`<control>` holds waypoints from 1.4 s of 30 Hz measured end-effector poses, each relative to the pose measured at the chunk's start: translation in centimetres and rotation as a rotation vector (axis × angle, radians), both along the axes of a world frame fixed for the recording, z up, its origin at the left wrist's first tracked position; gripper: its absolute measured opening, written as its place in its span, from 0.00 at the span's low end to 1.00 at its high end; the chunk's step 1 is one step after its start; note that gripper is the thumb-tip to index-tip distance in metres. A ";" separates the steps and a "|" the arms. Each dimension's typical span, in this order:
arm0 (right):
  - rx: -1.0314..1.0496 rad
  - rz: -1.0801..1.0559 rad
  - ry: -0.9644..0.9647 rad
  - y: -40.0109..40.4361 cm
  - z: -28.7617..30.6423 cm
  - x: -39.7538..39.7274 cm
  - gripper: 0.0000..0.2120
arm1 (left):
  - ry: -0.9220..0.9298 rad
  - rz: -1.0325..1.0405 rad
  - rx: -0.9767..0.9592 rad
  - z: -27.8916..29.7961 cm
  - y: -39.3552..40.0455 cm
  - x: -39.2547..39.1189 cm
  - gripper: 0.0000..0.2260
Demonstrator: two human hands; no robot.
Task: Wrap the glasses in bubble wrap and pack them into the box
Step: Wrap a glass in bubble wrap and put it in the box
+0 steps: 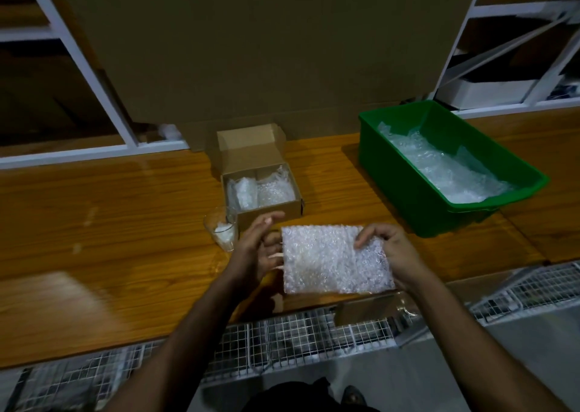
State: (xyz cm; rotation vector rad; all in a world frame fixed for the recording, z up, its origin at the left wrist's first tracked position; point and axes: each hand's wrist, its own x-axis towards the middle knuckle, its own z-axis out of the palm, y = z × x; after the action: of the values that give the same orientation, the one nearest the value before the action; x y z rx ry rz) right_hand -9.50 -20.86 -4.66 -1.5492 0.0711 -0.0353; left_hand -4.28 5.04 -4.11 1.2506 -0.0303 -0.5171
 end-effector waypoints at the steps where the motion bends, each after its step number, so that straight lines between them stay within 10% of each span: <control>1: -0.020 0.020 -0.008 0.0 0.1 0.2 0.21 | 0.056 -0.031 0.021 0.1 -0.1 -0.1 0.16; 5: -0.081 0.035 -0.011 0.3 0.6 0.9 0.24 | 0.035 -0.072 0.152 -0.2 -0.8 -0.5 0.21; 8: 0.385 -0.009 0.091 0.6 0.2 0.9 0.18 | 0.018 0.046 0.079 -0.5 -1.2 -0.5 0.19; 12: 0.952 0.351 0.209 1.7 -2.1 -0.5 0.49 | -0.012 0.222 -0.066 -0.7 -2.0 -1.0 0.19; 17: 0.667 0.187 0.246 5.4 -3.3 -0.7 0.51 | -0.027 0.306 -0.086 -2.0 -2.8 -1.7 0.24; 22: 0.287 -0.047 0.169 4.9 -1.9 1.2 0.14 | 0.072 0.146 0.039 -2.9 -1.9 -1.6 0.22; 27: -0.056 0.143 0.195 3.1 -0.3 1.9 0.11 | 0.018 -0.052 0.081 -1.9 -0.9 -0.8 0.11; 37: 0.066 0.323 0.159 2.3 0.1 1.0 0.24 | -0.281 -0.027 0.184 -0.6 -0.5 0.6 0.10; 42: 0.132 0.279 0.090 2.7 1.4 0.9 0.10 | -0.480 -0.117 0.191 0.1 0.4 1.2 0.11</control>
State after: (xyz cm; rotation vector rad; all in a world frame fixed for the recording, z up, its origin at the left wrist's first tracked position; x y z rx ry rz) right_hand -8.62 -18.13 -3.27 -1.4165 -0.0704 0.2552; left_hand -3.13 5.41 -3.98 1.5446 -0.4700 -0.3140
